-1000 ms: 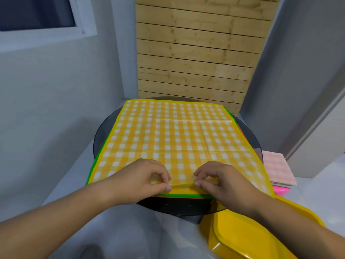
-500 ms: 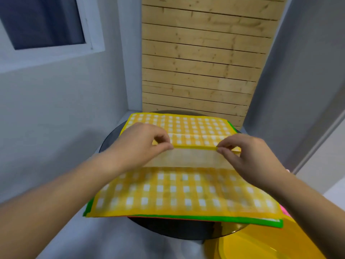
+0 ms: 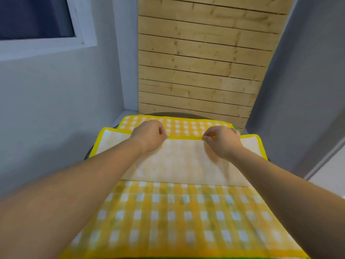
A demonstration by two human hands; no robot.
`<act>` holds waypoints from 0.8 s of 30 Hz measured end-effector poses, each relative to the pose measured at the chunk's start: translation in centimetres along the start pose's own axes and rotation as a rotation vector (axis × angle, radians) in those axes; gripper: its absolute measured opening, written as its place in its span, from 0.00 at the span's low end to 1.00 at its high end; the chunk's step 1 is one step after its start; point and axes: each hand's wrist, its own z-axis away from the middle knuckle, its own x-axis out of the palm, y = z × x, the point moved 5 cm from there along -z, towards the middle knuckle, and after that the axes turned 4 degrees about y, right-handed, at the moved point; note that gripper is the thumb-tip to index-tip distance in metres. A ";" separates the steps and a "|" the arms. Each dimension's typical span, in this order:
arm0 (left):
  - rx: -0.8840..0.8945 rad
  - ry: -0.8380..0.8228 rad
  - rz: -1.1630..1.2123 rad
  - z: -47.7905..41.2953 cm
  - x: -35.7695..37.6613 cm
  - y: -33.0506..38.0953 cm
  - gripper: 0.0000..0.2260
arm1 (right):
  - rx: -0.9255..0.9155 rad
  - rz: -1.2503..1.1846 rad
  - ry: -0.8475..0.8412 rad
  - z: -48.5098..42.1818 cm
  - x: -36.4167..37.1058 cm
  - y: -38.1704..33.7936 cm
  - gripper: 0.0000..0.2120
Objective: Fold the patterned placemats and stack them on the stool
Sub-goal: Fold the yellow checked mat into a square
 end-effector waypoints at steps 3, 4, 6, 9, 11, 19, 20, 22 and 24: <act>-0.006 0.010 -0.014 -0.5 2.0 -0.8 0.08 | 0.065 -0.011 -0.054 -0.4 2.5 1.0 0.07; -0.006 0.014 -0.024 -0.5 2.5 -0.9 0.07 | 0.077 -0.022 -0.060 -0.5 3.1 1.2 0.07; -0.010 0.028 -0.026 -0.6 3.2 -1.3 0.07 | 0.078 -0.051 -0.073 -0.6 4.1 1.5 0.07; 0.005 0.074 -0.010 -0.7 3.9 -1.6 0.08 | 0.066 -0.092 -0.041 -1.0 4.9 2.0 0.07; 0.015 0.105 -0.007 -0.6 4.2 -1.8 0.08 | 0.057 -0.102 -0.016 -1.2 5.2 2.3 0.07; -0.011 0.152 -0.001 -0.5 5.3 -2.2 0.05 | 0.028 -0.110 0.038 -1.6 6.1 3.0 0.06; -0.017 0.160 0.007 -0.4 5.4 -2.3 0.05 | 0.031 -0.115 0.045 -1.6 6.1 3.0 0.06; -0.038 0.177 0.044 -0.3 5.5 -2.5 0.05 | 0.043 -0.128 0.053 -1.6 6.2 3.2 0.05; -0.073 0.184 0.100 -0.3 5.5 -2.8 0.04 | 0.064 -0.146 0.038 -1.8 6.3 3.3 0.06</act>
